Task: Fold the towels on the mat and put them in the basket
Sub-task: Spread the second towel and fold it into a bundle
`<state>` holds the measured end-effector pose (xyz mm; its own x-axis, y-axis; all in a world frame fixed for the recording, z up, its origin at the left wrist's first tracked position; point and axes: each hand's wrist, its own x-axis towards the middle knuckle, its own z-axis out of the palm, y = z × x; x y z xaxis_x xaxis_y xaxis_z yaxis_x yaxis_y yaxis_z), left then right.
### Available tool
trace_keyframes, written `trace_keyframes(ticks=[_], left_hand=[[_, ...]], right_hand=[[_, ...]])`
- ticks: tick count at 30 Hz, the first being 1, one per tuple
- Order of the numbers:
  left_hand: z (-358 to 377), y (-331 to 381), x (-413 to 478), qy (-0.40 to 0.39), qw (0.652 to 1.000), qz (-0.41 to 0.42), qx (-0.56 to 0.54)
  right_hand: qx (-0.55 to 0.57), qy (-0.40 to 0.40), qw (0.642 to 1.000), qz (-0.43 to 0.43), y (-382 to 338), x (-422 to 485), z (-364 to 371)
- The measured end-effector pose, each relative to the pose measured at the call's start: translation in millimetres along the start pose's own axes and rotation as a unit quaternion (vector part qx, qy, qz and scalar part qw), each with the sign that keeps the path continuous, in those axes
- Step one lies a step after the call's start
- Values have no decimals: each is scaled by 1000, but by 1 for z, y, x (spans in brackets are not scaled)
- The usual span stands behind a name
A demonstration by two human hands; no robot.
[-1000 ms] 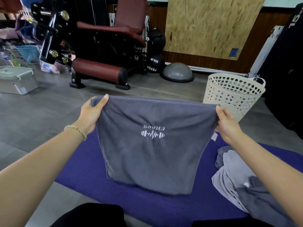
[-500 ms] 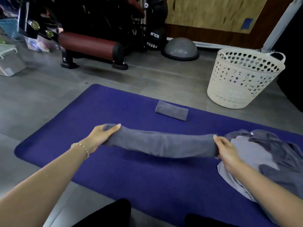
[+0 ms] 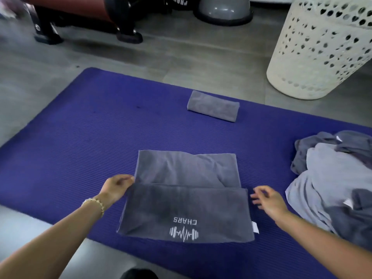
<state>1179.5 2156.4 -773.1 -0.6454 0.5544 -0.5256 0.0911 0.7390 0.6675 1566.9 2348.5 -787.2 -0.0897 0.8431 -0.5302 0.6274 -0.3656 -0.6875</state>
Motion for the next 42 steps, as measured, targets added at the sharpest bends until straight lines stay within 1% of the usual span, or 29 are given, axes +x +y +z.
trace_keyframes(ticks=[2, 4, 6, 9, 11, 14, 17, 21, 25, 28, 29, 33, 35, 37, 38, 39, 40, 41, 42], left_hand=[[3, 6, 25, 21, 1000, -18, 9], [6, 18, 47, 20, 999, -19, 30], [12, 29, 68, 15, 998, -7, 61], [31, 36, 93, 16, 995, 9, 99], [45, 30, 106, 15, 994, 11, 106], [57, 17, 120, 54, 992, 10, 112], [53, 14, 131, 90, 993, -21, 74], [50, 14, 135, 51, 997, -39, 51], [48, 16, 136, 66, 997, -23, -31], [37, 16, 140, 78, 989, -20, -122], [33, 17, 139, 80, 988, -16, -134], [33, 13, 140, 67, 990, -18, -124], [37, 12, 141, 59, 995, -16, -73], [40, 9, 140, 88, 996, 3, 18], [40, 8, 136, 118, 990, 33, 65], [42, 8, 128, 147, 980, 86, 102], [44, 7, 119, 154, 966, 156, 135], [47, 5, 110, 120, 955, 220, 160], [49, 3, 102, 49, 949, 256, 179]], right_hand=[[-49, -5, 999, 0, -6, 31, 3], [-90, -25, 996, 0, -18, 60, 8], [-102, -36, 994, -4, -33, 85, 17], [-65, -20, 998, -13, -49, 110, 37], [-20, -6, 1000, 2, -48, 122, 50], [9, 15, 1000, 12, -44, 136, 61], [18, 27, 999, 14, -47, 145, 63], [35, 54, 998, 22, -55, 153, 66], [50, 49, 997, 42, -60, 160, 65], [97, 87, 989, 63, -60, 166, 56], [112, 99, 986, 75, -57, 168, 53], [124, 105, 982, 91, -51, 168, 52], [105, 109, 985, 83, -52, 169, 54], [67, 125, 989, 42, -54, 166, 55], [52, 136, 989, 10, -54, 162, 55], [30, 144, 989, -33, -53, 156, 55], [-8, 139, 987, -84, -50, 147, 56], [-50, 105, 984, -131, -47, 136, 56], [-82, 44, 982, -164, -41, 126, 58]])
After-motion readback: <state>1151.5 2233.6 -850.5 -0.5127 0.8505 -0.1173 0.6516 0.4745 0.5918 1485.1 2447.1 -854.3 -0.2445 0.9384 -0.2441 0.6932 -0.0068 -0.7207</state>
